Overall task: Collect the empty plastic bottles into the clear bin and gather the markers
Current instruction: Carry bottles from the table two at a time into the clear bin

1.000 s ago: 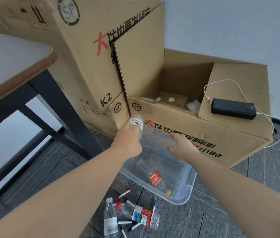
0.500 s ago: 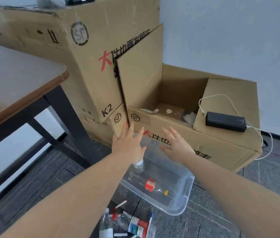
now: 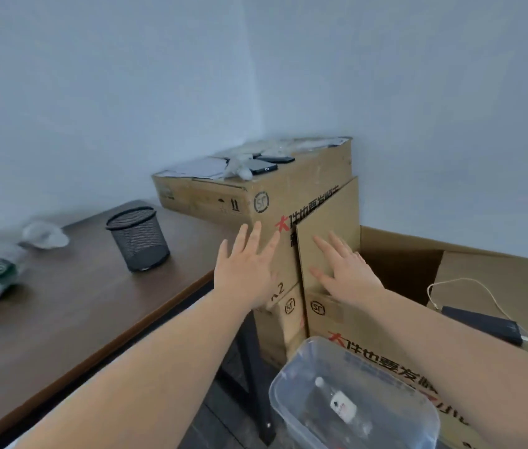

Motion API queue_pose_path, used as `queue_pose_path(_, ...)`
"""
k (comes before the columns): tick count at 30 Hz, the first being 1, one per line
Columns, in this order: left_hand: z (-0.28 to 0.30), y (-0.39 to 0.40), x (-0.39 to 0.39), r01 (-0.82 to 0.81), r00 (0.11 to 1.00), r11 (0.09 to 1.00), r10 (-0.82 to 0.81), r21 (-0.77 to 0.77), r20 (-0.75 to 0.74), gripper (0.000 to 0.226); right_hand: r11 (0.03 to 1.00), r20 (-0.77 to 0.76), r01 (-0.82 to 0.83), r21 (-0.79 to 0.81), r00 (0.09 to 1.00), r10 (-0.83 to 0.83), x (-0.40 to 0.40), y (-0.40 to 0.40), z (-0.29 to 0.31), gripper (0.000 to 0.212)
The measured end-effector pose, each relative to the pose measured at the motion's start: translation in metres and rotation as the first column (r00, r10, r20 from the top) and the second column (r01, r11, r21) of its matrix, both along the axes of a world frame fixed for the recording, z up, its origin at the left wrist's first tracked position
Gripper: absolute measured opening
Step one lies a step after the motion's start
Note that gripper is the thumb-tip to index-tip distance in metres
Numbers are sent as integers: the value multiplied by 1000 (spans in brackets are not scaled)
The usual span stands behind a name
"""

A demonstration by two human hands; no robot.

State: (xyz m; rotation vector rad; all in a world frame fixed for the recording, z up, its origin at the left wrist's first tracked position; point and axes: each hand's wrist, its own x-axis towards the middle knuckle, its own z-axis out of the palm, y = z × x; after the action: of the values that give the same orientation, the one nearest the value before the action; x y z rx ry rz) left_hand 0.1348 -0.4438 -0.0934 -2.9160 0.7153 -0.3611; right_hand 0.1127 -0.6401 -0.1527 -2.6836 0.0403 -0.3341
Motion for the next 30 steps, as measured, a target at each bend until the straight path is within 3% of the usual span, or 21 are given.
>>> queue_pose_path(10,72,173,-62,-319,927,942,332,-102,172,65,937,249,-350,3,908,338,-16,156,97,62)
queue_pose_path(18,87,309,-103,-563,787,807,589,-176,184,64,819,266,-574,12,791,550,-15,297,115,62)
queue_pose_path(30,85,432,-98,-765,607,610,790,-204,84,69,742,243,-631,225,774,585,43,458,104,73)
